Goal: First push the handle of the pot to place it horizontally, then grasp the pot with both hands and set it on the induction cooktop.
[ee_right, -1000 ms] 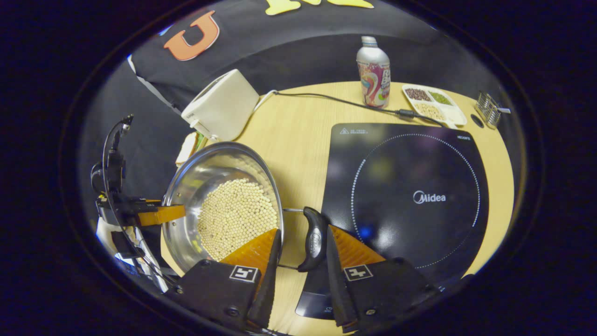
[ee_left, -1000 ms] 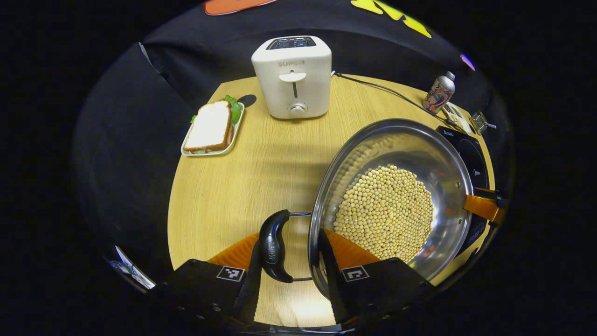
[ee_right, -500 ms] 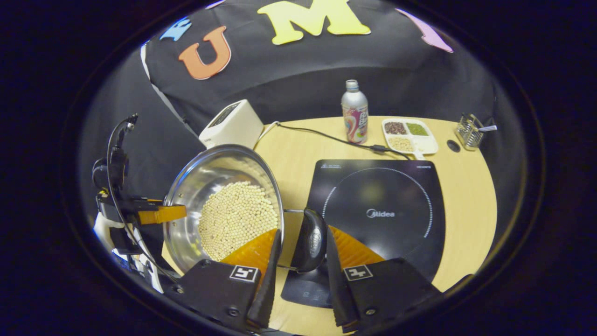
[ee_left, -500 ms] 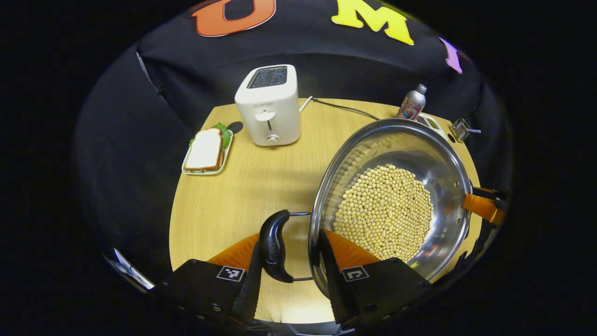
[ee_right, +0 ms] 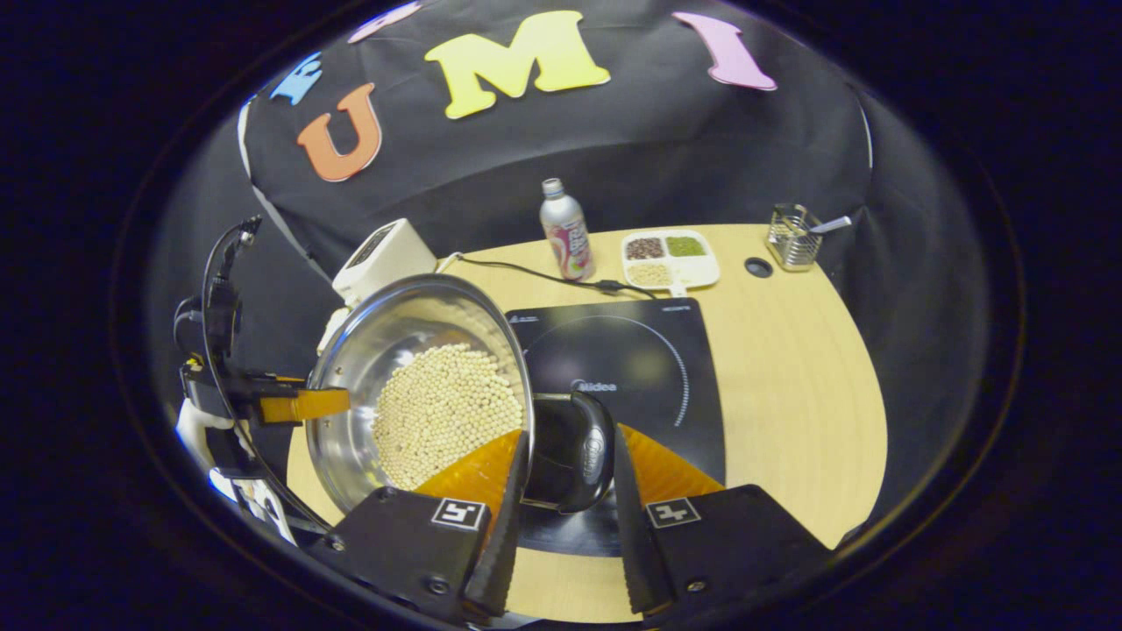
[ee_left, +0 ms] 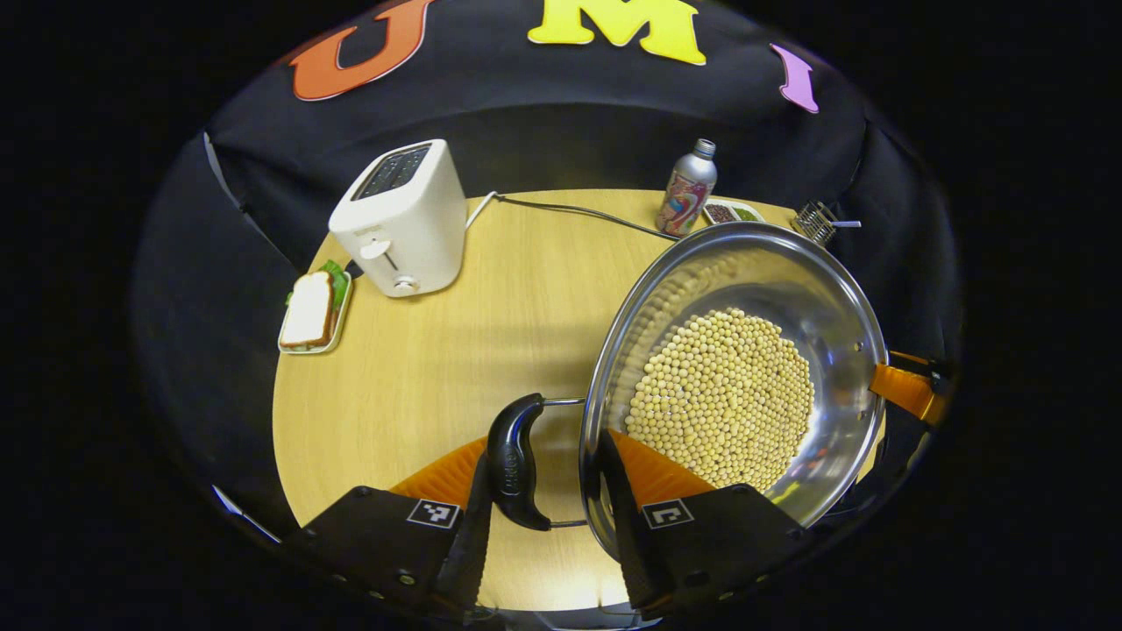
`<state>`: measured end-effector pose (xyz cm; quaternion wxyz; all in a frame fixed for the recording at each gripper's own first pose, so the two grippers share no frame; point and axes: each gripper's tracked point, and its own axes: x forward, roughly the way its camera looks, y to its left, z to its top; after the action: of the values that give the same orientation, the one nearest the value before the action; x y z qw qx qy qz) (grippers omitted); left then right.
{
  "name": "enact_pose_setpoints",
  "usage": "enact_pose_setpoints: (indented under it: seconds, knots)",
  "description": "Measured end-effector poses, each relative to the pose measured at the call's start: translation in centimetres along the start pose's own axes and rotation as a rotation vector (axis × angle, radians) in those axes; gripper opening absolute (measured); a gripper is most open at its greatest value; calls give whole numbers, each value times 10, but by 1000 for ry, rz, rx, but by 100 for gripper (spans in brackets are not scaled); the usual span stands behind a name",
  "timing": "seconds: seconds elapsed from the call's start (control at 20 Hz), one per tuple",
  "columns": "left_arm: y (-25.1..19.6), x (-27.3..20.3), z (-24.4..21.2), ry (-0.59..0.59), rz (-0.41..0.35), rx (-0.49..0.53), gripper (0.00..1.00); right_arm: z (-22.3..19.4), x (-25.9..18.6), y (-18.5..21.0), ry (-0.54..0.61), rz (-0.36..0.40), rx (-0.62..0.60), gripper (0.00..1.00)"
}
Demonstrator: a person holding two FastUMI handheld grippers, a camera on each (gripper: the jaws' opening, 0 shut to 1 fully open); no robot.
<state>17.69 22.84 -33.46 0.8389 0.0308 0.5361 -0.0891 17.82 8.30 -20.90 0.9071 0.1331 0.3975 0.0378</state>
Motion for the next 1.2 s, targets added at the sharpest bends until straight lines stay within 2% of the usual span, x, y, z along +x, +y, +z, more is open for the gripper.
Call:
enact_pose_setpoints:
  seconds: [0.35, 0.4, 0.45, 0.5, 0.55, 0.6, 0.65, 0.7, 0.75, 1.2]
  knots:
    - [-3, 15, -1, 5, -44, 30, 61, 10, -14, -76, -16, -62, 28, 50]
    - [-3, 16, -1, 8, -45, 32, 70, 11, -12, -84, -8, -65, 28, 51]
    - [-3, 17, -2, 15, -47, 31, 70, 14, -9, -93, -3, -67, 25, 50]
    - [-3, 17, -2, 20, -48, 24, 61, 18, -5, -101, 1, -68, 22, 53]
    - [-2, 16, -2, 24, -45, 17, 65, 21, 0, -108, 7, -67, 19, 53]
    - [0, 14, -1, 26, -41, 12, 60, 24, 4, -113, 15, -65, 16, 50]
    - [1, 13, -1, 29, -38, 10, 60, 27, 9, -117, 23, -62, 11, 50]
    - [2, 11, -1, 36, -35, 5, 70, 31, 14, -121, 30, -58, 4, 50]
    - [3, 10, 0, 41, -32, -5, 61, 33, 19, -124, 37, -54, 0, 50]
    - [-3, 9, -9, 80, 0, -34, 60, 50, 64, -129, 72, -19, -57, 51]
